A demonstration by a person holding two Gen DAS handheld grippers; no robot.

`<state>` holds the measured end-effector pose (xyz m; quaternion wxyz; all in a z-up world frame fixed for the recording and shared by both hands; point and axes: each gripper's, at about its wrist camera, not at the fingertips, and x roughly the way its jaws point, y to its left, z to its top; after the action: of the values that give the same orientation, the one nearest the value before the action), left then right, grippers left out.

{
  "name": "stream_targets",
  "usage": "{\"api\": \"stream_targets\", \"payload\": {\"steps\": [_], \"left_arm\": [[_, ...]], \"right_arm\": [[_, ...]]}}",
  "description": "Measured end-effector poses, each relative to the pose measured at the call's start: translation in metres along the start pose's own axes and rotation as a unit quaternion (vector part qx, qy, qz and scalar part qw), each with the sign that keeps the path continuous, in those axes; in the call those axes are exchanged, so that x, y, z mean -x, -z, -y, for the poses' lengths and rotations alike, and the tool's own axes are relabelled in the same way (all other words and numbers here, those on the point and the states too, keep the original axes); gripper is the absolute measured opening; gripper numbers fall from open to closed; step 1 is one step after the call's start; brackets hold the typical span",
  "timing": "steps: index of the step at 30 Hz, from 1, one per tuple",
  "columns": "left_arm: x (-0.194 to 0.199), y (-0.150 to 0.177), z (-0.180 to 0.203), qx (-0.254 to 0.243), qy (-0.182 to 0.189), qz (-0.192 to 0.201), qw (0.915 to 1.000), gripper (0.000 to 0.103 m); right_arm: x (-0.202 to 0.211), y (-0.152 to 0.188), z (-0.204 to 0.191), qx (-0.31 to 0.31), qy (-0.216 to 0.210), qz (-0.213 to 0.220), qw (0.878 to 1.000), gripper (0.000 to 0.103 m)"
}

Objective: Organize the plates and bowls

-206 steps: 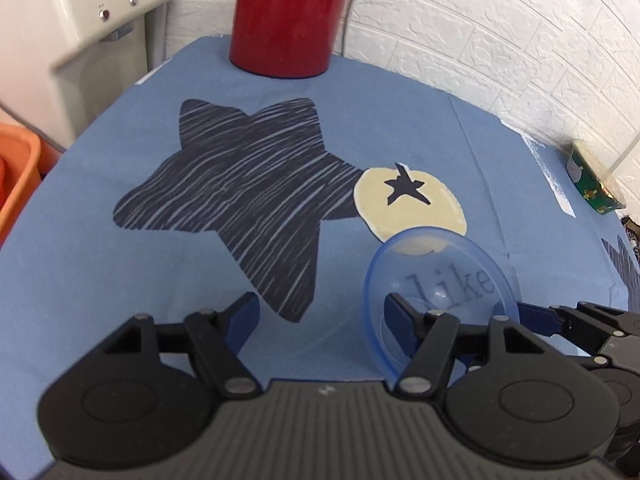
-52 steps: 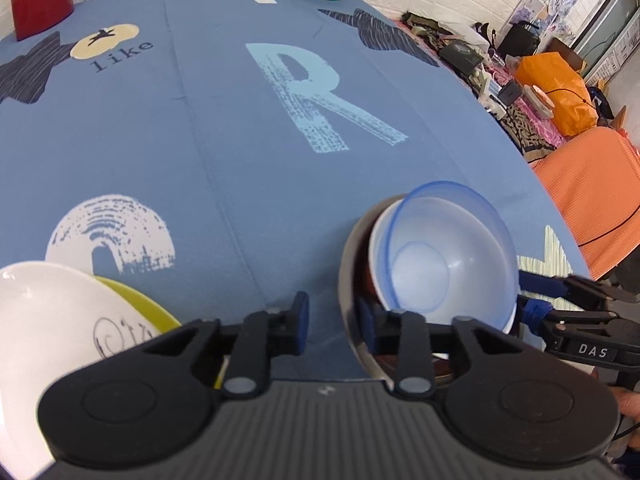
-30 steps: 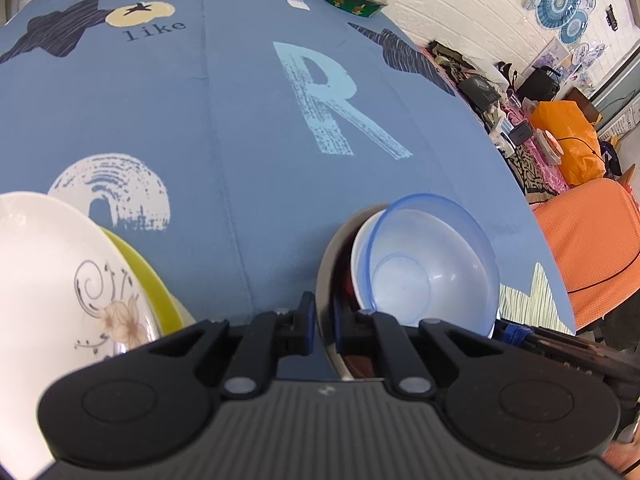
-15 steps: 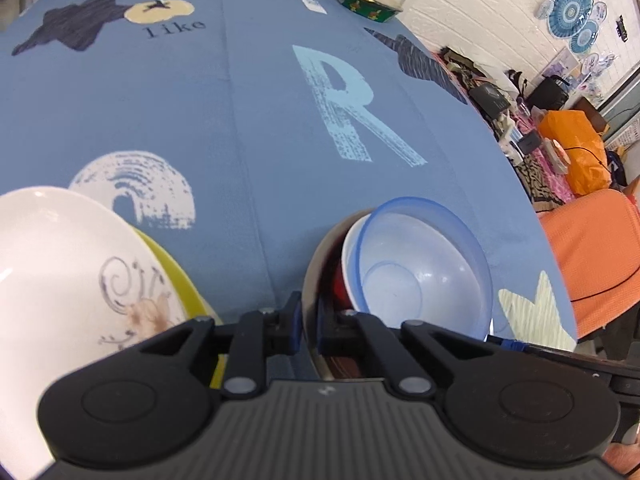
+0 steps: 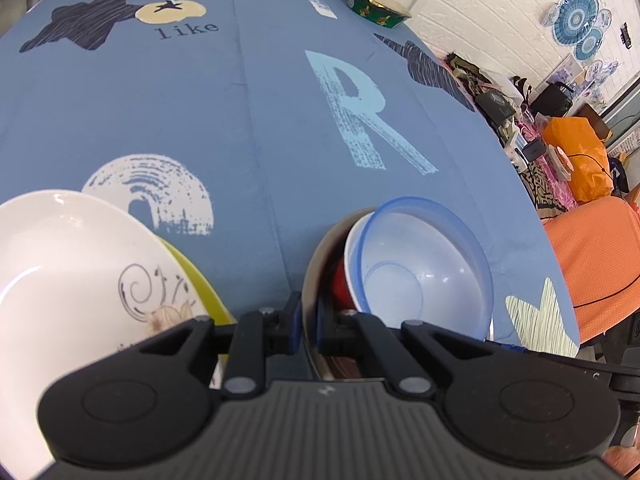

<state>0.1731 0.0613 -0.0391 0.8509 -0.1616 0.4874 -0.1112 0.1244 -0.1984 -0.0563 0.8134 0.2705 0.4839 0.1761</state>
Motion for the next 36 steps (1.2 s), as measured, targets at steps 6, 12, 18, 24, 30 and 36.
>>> {"api": "stream_targets", "payload": {"steps": [6,12,18,24,30,36], "left_arm": [[0.001,-0.001,0.001,-0.005,-0.007,0.007,0.9999,0.0],[-0.001,-0.001,0.0,-0.007,0.007,0.0,1.0,0.0],[-0.002,0.0,-0.002,-0.004,0.012,0.005,0.9999,0.0],[-0.002,0.0,0.001,-0.019,0.009,0.005,0.9998,0.0],[-0.004,-0.007,-0.01,0.004,0.024,-0.006,0.9997,0.009],[-0.001,-0.02,-0.016,0.02,0.008,0.007,0.9998,0.027]], "right_arm": [[0.009,0.004,-0.009,0.017,-0.037,0.021,0.999,0.013],[-0.01,0.008,-0.008,0.024,-0.046,-0.012,0.999,0.015],[-0.012,0.01,-0.006,0.02,-0.05,-0.008,0.999,0.018],[-0.005,0.004,-0.02,0.077,-0.004,0.009,0.997,0.019],[-0.005,-0.006,-0.024,0.147,0.009,0.003,0.989,0.02],[-0.007,-0.018,-0.005,0.086,-0.039,-0.01,0.995,0.022]]}}
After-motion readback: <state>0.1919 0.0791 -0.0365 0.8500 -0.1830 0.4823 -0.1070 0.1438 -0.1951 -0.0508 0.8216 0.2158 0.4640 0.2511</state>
